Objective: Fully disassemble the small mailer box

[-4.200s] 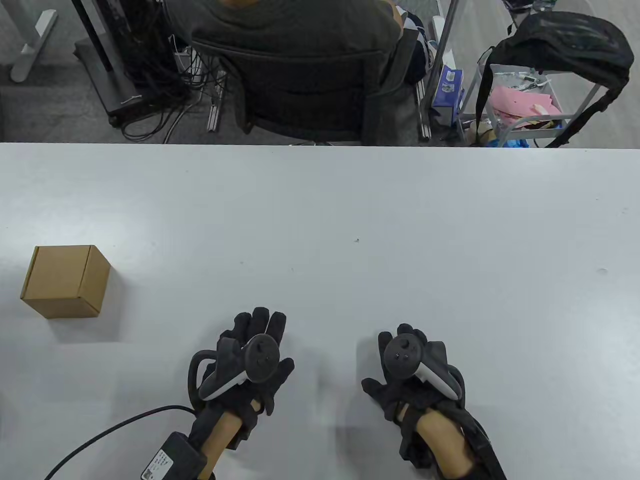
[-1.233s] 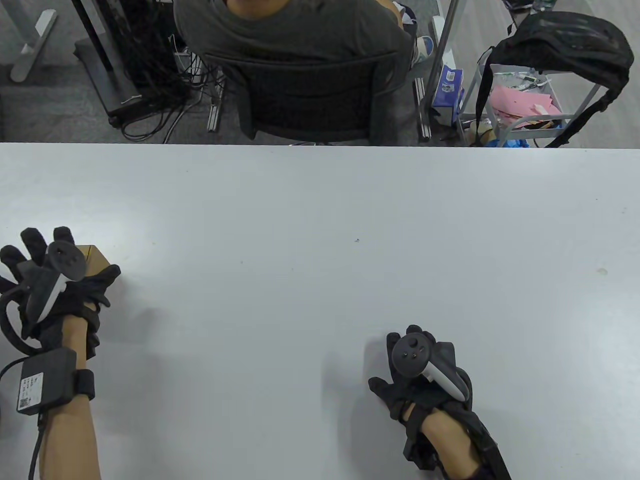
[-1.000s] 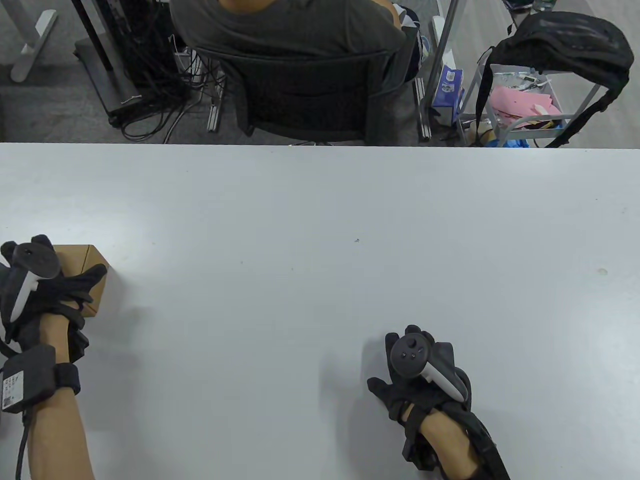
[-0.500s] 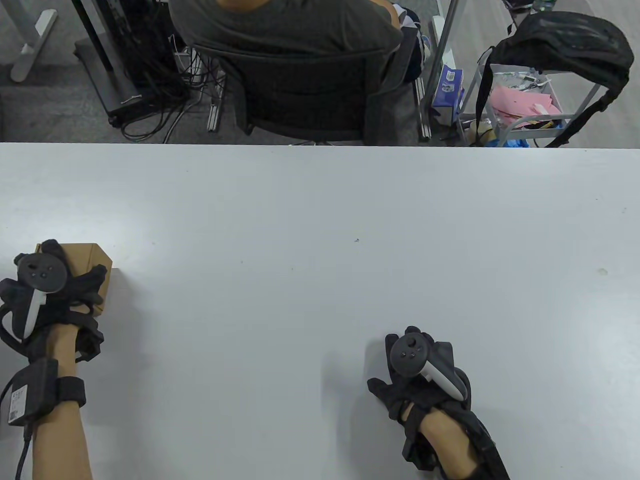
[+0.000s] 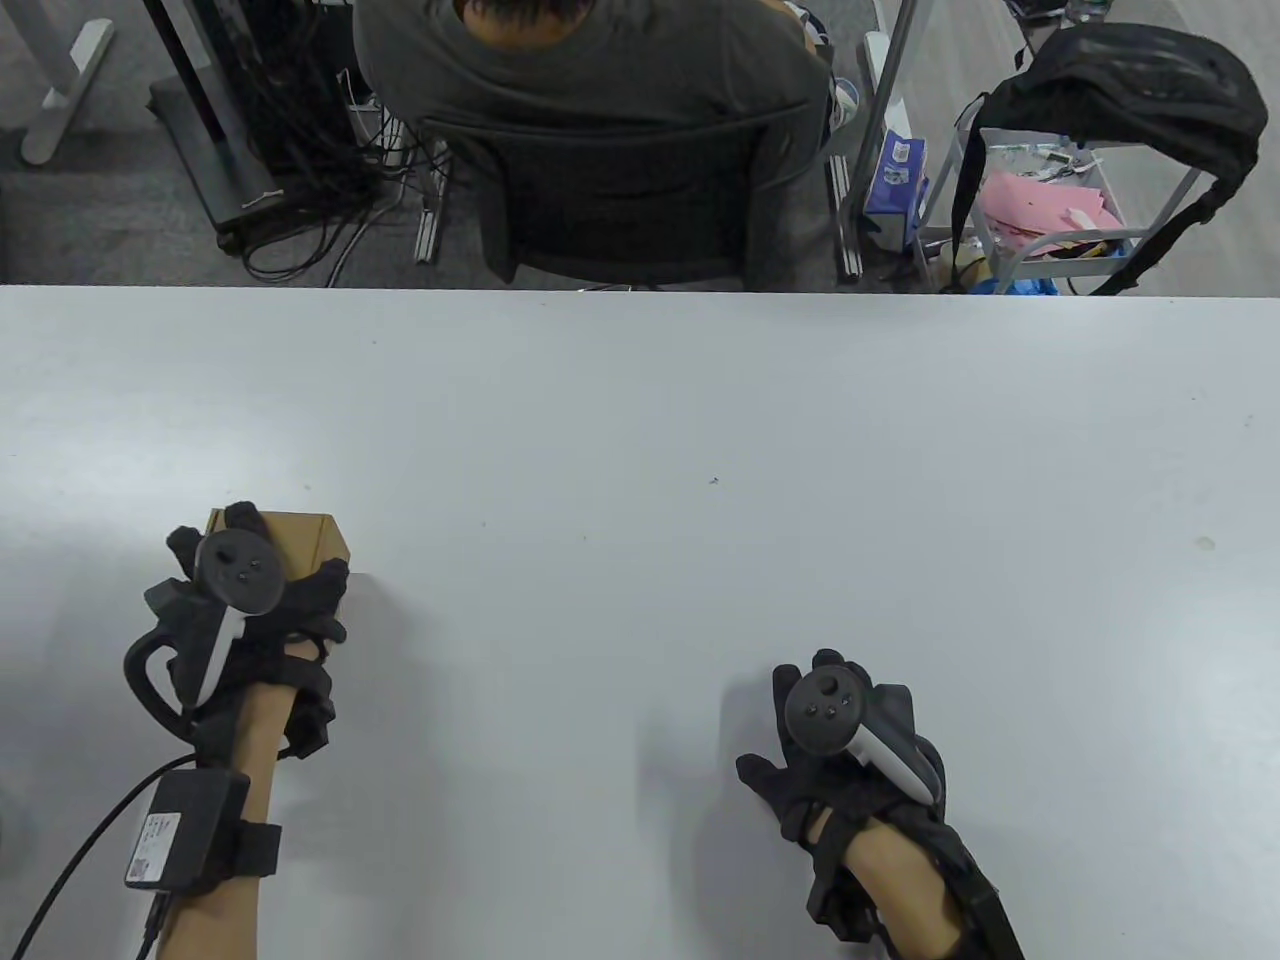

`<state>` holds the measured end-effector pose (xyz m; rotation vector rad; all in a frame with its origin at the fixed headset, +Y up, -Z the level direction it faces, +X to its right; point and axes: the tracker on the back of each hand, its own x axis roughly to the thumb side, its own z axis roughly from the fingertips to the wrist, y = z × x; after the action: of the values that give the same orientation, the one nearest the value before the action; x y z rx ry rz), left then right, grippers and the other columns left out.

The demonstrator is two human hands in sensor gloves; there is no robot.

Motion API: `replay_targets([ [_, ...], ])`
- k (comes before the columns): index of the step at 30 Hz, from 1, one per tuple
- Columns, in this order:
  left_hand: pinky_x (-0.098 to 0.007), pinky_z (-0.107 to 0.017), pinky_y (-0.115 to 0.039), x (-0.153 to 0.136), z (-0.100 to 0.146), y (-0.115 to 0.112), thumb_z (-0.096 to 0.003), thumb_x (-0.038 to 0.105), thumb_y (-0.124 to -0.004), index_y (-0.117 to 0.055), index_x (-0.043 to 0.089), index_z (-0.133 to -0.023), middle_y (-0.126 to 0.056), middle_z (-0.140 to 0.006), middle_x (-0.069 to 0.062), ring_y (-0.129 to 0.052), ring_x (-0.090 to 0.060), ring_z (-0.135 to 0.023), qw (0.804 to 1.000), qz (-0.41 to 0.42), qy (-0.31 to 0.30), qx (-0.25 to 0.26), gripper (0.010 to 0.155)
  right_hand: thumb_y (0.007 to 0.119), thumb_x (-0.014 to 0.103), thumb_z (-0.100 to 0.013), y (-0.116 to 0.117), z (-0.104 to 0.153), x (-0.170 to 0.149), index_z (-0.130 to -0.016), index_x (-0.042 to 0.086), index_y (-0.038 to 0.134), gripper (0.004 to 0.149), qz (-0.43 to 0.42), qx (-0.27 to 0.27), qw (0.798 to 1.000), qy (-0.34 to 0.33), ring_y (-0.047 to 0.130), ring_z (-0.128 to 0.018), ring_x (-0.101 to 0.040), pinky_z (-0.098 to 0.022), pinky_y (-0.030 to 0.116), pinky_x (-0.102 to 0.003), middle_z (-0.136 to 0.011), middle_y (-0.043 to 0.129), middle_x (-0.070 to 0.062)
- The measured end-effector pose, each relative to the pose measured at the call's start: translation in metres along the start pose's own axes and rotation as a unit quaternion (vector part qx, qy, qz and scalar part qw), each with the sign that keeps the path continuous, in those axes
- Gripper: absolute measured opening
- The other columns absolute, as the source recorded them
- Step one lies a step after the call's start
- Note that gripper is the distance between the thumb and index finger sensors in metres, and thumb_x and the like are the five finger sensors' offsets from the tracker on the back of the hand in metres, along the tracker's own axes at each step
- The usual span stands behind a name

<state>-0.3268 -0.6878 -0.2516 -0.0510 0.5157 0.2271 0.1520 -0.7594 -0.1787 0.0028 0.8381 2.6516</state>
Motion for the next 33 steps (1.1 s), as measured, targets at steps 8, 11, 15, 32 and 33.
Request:
replay_targets([
  [8, -0.073, -0.063, -0.054, 0.053, 0.048, -0.019, -0.0383, 0.082, -0.072, -0.028, 0.034, -0.112, -0.019, -0.115, -0.019, -0.051, -0.058, -0.093, 0.995, 0.08, -0.03, -0.047, 0.098, 0.063, 0.059, -0.038, -0.001, 0.003, 0.0, -0.09, 0.033, 0.003, 0.084, -0.002, 0.004, 1.0, -0.003, -0.019, -0.09, -0.033, -0.07, 0.001, -0.055, -0.089, -0.024, 0.0],
  [11, -0.072, -0.063, -0.054, 0.075, 0.069, -0.025, -0.0395, 0.083, -0.068, -0.026, 0.033, -0.112, -0.017, -0.115, -0.019, -0.051, -0.057, -0.093, 0.994, 0.071, -0.055, -0.057, 0.098, 0.063, 0.059, -0.038, -0.001, 0.004, 0.0, -0.09, 0.033, 0.003, 0.084, -0.002, 0.006, 1.0, -0.003, -0.019, -0.09, -0.033, -0.07, 0.001, -0.055, -0.089, -0.024, 0.0],
  [15, -0.072, -0.063, -0.054, 0.1, 0.095, -0.027, -0.0406, 0.084, -0.066, -0.025, 0.033, -0.112, -0.016, -0.115, -0.019, -0.05, -0.058, -0.093, 0.994, 0.048, -0.079, -0.054, 0.097, 0.063, 0.059, -0.038, -0.001, 0.004, 0.0, -0.09, 0.033, 0.003, 0.084, -0.002, 0.01, 1.0, -0.003, -0.019, -0.09, -0.033, -0.07, 0.001, -0.055, -0.089, -0.024, 0.0],
  [32, -0.072, -0.061, -0.055, 0.162, 0.18, -0.052, -0.0431, 0.084, -0.059, -0.014, 0.029, -0.111, -0.003, -0.111, -0.02, -0.045, -0.059, -0.093, 0.983, 0.005, -0.131, -0.125, 0.099, 0.063, 0.059, -0.038, -0.001, 0.006, -0.001, -0.09, 0.033, 0.003, 0.083, -0.004, 0.015, 1.0, -0.005, -0.019, -0.09, -0.033, -0.07, 0.002, -0.055, -0.089, -0.024, 0.0],
  [33, -0.071, -0.061, -0.056, 0.163, 0.182, -0.054, -0.0432, 0.085, -0.058, -0.014, 0.028, -0.111, -0.003, -0.111, -0.02, -0.046, -0.059, -0.093, 0.983, 0.001, -0.132, -0.129, 0.099, 0.063, 0.059, -0.038, -0.002, 0.006, -0.001, -0.09, 0.033, 0.003, 0.083, -0.005, 0.016, 1.0, -0.006, -0.019, -0.09, -0.033, -0.07, 0.002, -0.055, -0.089, -0.024, 0.0],
])
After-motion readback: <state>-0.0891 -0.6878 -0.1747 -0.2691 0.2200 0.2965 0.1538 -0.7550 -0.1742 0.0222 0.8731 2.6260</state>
